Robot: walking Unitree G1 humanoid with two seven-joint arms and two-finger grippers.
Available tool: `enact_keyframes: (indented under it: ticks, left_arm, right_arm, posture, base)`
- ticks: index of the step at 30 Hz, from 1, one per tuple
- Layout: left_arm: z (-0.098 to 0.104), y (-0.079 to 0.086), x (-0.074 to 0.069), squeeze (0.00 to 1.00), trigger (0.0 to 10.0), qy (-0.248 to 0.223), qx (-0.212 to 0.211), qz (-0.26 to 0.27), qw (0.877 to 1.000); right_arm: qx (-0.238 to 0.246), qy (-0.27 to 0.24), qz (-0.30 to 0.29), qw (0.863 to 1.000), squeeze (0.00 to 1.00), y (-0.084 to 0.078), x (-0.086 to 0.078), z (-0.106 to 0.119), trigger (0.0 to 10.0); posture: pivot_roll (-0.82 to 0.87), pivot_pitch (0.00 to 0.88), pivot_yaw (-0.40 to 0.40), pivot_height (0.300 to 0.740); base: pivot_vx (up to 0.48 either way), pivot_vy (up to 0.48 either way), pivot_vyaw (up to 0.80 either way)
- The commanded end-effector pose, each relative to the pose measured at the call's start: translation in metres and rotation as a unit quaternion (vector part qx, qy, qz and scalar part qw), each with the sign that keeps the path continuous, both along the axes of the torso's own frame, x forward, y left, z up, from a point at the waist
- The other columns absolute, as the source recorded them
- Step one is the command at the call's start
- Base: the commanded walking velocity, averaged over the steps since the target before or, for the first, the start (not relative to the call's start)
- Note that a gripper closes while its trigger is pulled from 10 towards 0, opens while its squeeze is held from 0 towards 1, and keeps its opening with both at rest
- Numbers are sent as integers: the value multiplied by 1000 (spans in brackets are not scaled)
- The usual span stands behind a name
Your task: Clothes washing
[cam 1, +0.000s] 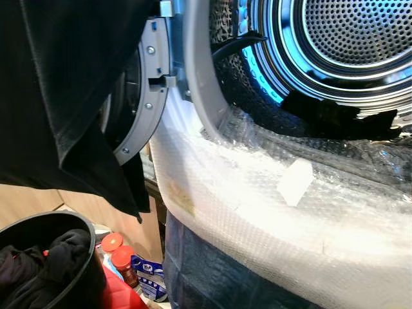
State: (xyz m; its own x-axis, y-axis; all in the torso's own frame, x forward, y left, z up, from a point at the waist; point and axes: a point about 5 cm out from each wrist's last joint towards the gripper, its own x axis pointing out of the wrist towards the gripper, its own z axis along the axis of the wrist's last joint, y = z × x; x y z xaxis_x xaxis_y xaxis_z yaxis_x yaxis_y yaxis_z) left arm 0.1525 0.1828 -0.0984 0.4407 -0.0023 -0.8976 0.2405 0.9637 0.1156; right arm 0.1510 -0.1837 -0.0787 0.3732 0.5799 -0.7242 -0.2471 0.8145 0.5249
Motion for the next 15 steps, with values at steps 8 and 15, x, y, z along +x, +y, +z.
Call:
enact_keyframes:
  ticks: [8,15]
  left_arm:
    - [-6,-6,-15,0,10000,31,-5,-4,999]
    - [-7,-6,-15,0,10000,32,-5,-4,999]
  right_arm:
    - [-114,17,-105,988,0,-4,2,-12,10000]
    - [-215,56,-124,967,0,-8,-8,-21,10000]
  posture:
    - [-67,7,-9,740]
    - [-53,6,-10,740]
  base:
    - [0,0,0]
    - [0,0,0]
